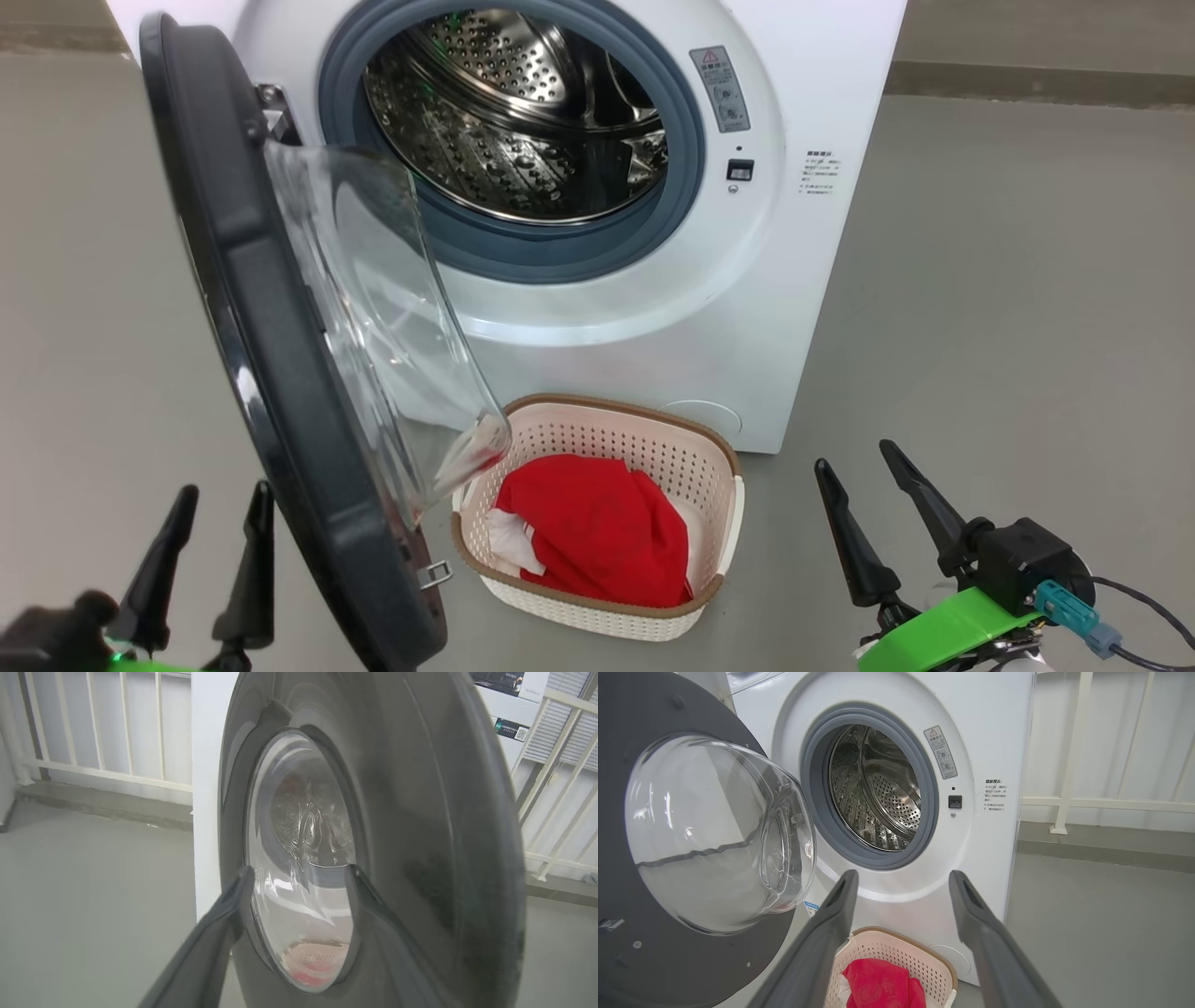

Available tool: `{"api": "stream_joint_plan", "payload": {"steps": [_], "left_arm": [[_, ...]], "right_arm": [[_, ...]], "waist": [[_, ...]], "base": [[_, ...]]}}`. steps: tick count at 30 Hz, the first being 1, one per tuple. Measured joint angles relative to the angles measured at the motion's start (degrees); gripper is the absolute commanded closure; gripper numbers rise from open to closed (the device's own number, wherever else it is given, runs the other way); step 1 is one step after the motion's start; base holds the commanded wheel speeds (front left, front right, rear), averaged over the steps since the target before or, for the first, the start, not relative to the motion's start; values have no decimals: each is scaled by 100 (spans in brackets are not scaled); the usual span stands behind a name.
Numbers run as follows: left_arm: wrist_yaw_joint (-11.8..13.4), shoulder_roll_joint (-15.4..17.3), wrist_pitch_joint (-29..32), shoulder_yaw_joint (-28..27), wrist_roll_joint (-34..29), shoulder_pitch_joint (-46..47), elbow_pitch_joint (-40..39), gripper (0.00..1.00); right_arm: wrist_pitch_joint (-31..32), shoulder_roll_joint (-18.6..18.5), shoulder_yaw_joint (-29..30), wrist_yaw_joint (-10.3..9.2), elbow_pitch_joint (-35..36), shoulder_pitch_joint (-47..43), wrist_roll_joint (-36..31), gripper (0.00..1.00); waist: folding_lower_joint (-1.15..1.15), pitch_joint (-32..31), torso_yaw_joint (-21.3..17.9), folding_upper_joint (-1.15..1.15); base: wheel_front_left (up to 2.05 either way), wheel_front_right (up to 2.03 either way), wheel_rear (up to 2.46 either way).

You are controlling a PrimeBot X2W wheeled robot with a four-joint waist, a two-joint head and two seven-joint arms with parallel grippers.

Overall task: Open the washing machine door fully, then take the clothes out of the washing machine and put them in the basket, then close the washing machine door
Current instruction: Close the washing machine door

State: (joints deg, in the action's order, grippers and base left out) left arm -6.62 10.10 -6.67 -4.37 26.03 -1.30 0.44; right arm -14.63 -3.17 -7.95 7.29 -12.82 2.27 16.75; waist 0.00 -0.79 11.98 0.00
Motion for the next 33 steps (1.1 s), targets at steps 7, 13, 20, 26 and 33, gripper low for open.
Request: {"api": "stream_joint_plan", "payload": {"steps": [7,13,20,26,33], "left_arm": [[112,93,-713,137,-803,-3,668,0],[205,-132,-762,71,-909,-115,988,0],[205,-361,-762,-112,-1057,-187,1071,0],[194,-467,-762,-304,-1203,-228,1151,0],[96,-556,-762,-491,-1301,-227,1220,0]], "right_arm": [[0,12,15,0,-11,1,0,0],[0,16,38,0,-15,2,16,0],[0,19,49,0,-45,2,16,0],[0,21,99,0,-68,5,8,0],[0,22,92,0,-77,5,10,0]], "waist": [[0,53,-19,0],[0,78,-38,0],[0,100,-9,0],[0,99,27,0],[0,67,21,0]], "base": [[0,0,0],[0,0,0],[0,0,0],[0,0,0],[0,0,0]]}}
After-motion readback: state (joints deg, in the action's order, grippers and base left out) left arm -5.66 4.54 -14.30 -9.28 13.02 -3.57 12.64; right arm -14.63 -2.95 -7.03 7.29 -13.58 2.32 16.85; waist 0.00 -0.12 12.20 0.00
